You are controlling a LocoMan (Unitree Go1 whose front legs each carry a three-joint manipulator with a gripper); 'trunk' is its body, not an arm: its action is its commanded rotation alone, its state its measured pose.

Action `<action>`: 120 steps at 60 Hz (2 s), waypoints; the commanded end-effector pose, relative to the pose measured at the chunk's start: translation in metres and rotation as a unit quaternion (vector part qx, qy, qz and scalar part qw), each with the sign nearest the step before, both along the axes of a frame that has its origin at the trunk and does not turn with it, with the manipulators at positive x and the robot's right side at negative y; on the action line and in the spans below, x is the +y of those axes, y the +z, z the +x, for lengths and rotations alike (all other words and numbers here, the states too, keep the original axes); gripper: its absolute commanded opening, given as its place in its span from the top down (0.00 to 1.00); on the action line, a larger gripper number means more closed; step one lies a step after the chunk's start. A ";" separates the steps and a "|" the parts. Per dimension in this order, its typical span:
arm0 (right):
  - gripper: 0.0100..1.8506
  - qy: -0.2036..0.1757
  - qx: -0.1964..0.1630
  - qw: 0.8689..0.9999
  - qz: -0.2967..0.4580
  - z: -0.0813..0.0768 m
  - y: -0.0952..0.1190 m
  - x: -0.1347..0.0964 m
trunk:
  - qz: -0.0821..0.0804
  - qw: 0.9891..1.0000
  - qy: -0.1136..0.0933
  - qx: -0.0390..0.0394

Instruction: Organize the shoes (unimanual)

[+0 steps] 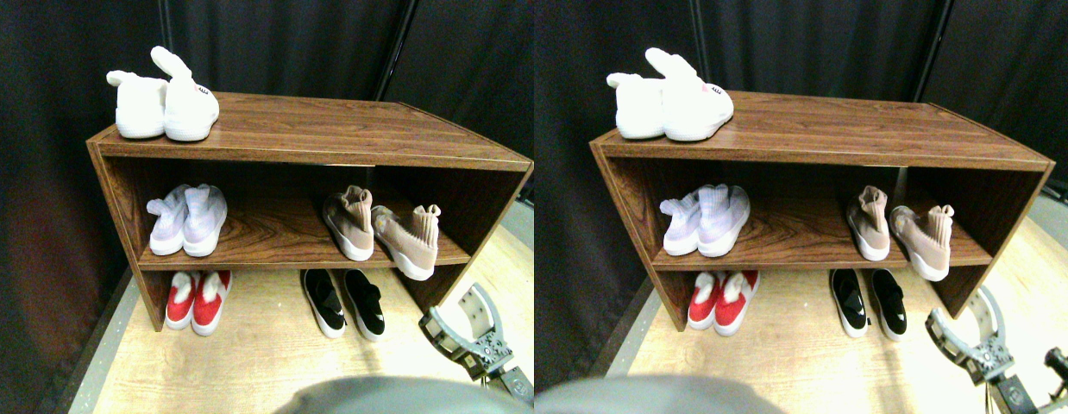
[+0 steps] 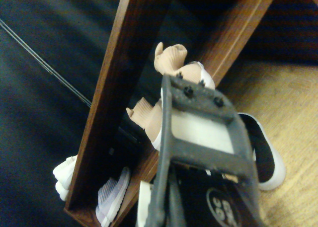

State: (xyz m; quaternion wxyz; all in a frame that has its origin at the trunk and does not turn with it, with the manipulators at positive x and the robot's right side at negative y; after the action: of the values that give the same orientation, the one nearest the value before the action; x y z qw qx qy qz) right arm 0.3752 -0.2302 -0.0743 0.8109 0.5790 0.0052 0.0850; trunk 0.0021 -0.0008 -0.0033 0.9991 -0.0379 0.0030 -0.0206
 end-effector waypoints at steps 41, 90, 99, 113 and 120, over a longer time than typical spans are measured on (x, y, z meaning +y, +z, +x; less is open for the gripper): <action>0.10 -0.020 -0.035 0.999 0.021 0.050 0.005 0.001 | -0.007 1.000 0.011 -0.008; 0.16 -0.032 0.030 0.998 0.050 0.121 -0.026 0.006 | -0.020 0.999 0.030 -0.003; 0.14 -0.034 0.037 0.997 0.057 0.124 -0.027 0.005 | -0.018 0.999 0.032 -0.002; 0.13 -0.024 0.018 0.999 0.043 0.116 -0.024 0.005 | -0.014 1.000 0.028 0.002; 0.11 -0.018 0.007 0.999 0.047 0.108 -0.021 0.005 | -0.012 1.000 0.025 0.002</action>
State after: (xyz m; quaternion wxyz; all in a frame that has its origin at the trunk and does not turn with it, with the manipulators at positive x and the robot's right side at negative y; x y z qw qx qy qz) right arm 0.4873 -0.2276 -0.1063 0.7840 0.6188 0.0153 0.0476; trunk -0.0022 -0.0011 -0.0026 0.9987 -0.0501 -0.0021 0.0010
